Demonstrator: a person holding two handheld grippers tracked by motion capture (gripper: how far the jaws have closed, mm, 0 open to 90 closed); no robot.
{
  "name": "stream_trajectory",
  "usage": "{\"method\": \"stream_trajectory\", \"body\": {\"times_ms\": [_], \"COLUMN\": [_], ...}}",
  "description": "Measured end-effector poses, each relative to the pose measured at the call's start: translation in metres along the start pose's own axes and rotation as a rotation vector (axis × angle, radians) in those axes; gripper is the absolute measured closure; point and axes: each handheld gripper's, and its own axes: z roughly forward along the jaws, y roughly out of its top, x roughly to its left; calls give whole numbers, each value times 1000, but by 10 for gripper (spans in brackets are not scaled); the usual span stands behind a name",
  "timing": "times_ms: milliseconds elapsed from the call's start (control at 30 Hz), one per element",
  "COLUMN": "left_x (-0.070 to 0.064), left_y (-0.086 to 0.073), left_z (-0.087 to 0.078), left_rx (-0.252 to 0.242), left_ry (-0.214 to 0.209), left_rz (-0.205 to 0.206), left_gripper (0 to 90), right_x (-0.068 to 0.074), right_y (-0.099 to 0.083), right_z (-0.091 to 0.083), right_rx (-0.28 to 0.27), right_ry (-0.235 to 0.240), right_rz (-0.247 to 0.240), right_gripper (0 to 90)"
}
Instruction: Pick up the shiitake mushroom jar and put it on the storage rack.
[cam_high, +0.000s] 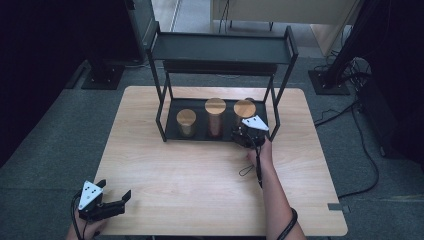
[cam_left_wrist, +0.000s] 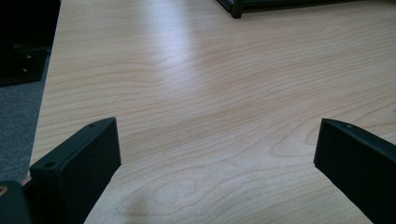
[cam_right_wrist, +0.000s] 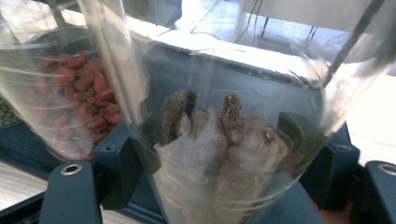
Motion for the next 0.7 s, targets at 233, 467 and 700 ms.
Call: {"method": "stream_trajectory", "body": {"times_ms": [233, 467, 700], "left_x": [0, 0, 0], "left_y": [0, 0, 0], "left_z": [0, 0, 0], "left_rx": [1, 1, 2], "left_ry": [0, 0, 2], "left_rz": [-1, 0, 2], "left_gripper": [6, 6, 7], "right_x": [0, -2, -4], "right_y": [-2, -4, -8], "right_z": [8, 13, 14], "right_rx": [-2, 6, 6], "right_ry": [-7, -14, -12], "right_rz": [11, 22, 41], "right_gripper": [254, 254, 254]}}
